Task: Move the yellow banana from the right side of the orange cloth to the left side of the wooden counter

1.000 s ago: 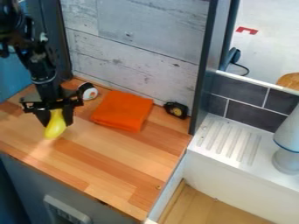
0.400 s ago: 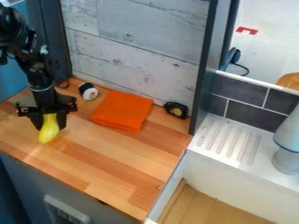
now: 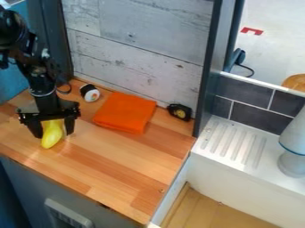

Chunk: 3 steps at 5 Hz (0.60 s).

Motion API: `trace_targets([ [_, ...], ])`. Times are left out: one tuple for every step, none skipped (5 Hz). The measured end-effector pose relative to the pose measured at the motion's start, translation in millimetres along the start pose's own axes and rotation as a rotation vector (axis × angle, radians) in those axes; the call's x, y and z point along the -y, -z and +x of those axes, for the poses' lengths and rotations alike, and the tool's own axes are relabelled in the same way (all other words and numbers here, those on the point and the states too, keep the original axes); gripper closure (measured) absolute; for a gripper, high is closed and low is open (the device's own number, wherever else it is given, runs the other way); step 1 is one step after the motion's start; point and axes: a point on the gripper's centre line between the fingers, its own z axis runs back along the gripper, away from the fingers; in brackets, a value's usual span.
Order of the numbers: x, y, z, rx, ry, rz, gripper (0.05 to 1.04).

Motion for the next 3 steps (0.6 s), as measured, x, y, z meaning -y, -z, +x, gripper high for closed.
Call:
trace_targets([
  [-1.4,-17.0,3.3,0.014,-0.012,0.007,0.079],
  [-1.7,-49.6,4.9,0.024,-0.031,-0.005,0.083],
  [-8.0,-95.2,-6.5,-0.012,-0.058,0.011,0.083],
])
